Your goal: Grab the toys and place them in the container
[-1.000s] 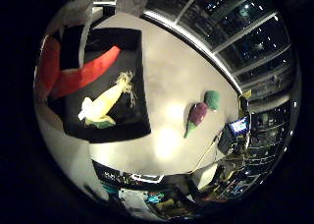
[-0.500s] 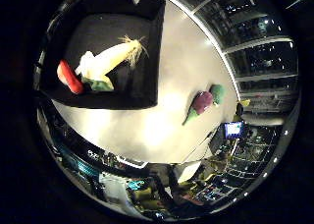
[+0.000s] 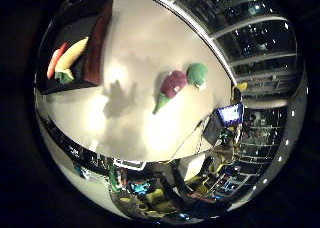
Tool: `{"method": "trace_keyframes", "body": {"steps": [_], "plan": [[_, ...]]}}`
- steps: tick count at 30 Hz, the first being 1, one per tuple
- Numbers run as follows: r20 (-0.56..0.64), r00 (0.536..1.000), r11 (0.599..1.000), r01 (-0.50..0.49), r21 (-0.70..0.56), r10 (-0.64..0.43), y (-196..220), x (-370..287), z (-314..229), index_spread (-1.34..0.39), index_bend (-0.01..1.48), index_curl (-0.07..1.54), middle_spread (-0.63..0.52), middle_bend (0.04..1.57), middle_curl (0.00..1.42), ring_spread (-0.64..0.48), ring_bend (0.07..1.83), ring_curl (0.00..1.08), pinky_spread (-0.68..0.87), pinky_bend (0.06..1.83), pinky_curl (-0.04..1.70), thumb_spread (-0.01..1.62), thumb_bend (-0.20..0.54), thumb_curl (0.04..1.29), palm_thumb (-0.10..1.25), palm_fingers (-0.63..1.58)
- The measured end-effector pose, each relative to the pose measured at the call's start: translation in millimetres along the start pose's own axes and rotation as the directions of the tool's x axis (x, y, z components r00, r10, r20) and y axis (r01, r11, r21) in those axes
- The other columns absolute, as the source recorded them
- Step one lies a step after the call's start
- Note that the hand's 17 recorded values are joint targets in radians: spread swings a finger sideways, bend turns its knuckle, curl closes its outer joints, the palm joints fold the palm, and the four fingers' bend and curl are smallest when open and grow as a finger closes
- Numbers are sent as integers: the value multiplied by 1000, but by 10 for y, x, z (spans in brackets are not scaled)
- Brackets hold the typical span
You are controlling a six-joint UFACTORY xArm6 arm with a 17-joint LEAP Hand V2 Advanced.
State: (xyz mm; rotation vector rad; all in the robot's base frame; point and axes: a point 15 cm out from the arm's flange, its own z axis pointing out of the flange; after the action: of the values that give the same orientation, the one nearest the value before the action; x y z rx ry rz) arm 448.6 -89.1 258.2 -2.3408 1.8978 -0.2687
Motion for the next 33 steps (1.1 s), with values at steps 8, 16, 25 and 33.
{"method": "trace_keyframes", "body": {"steps": [8,16,25,33], "plan": [[-45,968,968,-247,36,248,-213,1103,169,-264,177,273,-89,478,373,-82,716,270,234,535,393,1018,-29,369,704,348],[-27,883,883,-470,-2,469,-319,1559,470,-138,152,287,145,322,325,161,598,220,434,623,368,1034,-32,346,614,155],[21,840,836,-536,-115,542,-273,1481,1124,-103,148,267,219,292,317,238,583,210,493,691,351,1046,-29,331,560,132],[18,843,835,-530,-148,538,-355,1562,1476,-101,154,265,223,286,320,256,577,208,506,727,332,1043,-26,314,537,130]]}}
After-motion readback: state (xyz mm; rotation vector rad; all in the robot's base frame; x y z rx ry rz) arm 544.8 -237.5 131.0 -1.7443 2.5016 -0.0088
